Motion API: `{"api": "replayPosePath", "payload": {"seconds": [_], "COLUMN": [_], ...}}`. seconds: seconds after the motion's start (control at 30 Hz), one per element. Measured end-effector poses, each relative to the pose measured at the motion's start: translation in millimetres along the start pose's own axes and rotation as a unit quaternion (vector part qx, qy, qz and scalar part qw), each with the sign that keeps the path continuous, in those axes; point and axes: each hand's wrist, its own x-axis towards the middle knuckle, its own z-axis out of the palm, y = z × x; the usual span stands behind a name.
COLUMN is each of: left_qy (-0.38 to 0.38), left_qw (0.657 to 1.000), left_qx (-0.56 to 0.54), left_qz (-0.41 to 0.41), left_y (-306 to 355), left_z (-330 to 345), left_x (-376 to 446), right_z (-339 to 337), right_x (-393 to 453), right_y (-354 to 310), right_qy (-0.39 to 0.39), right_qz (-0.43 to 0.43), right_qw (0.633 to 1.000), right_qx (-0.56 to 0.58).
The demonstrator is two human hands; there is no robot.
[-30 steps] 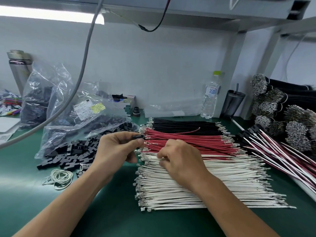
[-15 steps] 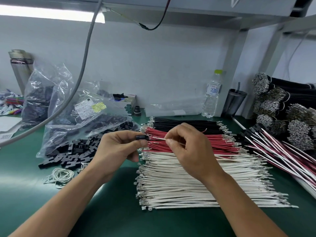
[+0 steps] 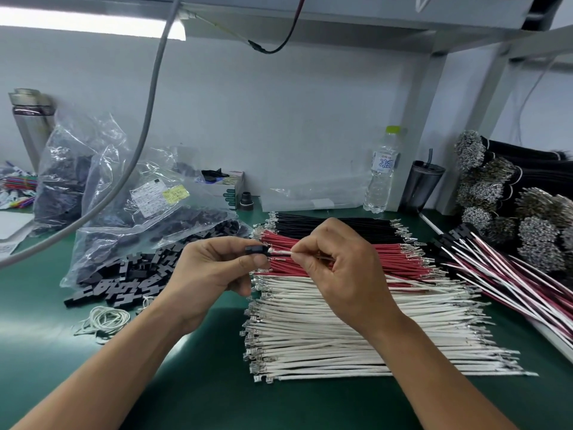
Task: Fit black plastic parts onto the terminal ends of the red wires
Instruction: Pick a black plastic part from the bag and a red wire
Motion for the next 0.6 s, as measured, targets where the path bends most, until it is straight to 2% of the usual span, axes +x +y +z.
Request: {"api": "replayPosePath", "payload": {"seconds": [0.23, 0.3, 0.4, 0.6], "left_qy": [-0.021, -0.022, -0.039, -0.096], "left_qw": [0.999, 0.999, 0.998, 0.992], "left_qx": [0.026, 0.036, 0.039, 0.082], "left_qz": [0.007, 0.008, -0.009, -0.026], "left_y": [-0.1, 0.9, 2.5, 4.9], "left_z": [-0.7, -2.2, -5.7, 0.6], "left_x": [-1.7, -2.0, -2.2, -6.6], "right_z": [8.4, 12.4, 13.1, 13.1], "right_x": [-2.1, -4.1, -3.7, -5.1], "right_y": [-9.7, -10.7, -6.8, -8.8], "right_qy": [0.016, -0.001, -0.025, -0.065], "right_qz": [-0.034, -0.013, 0.067, -0.005], "right_qw": [0.994, 0.997, 0.996, 0.998], "right_qx": [-0.107, -0.073, 0.051, -0.018]}}
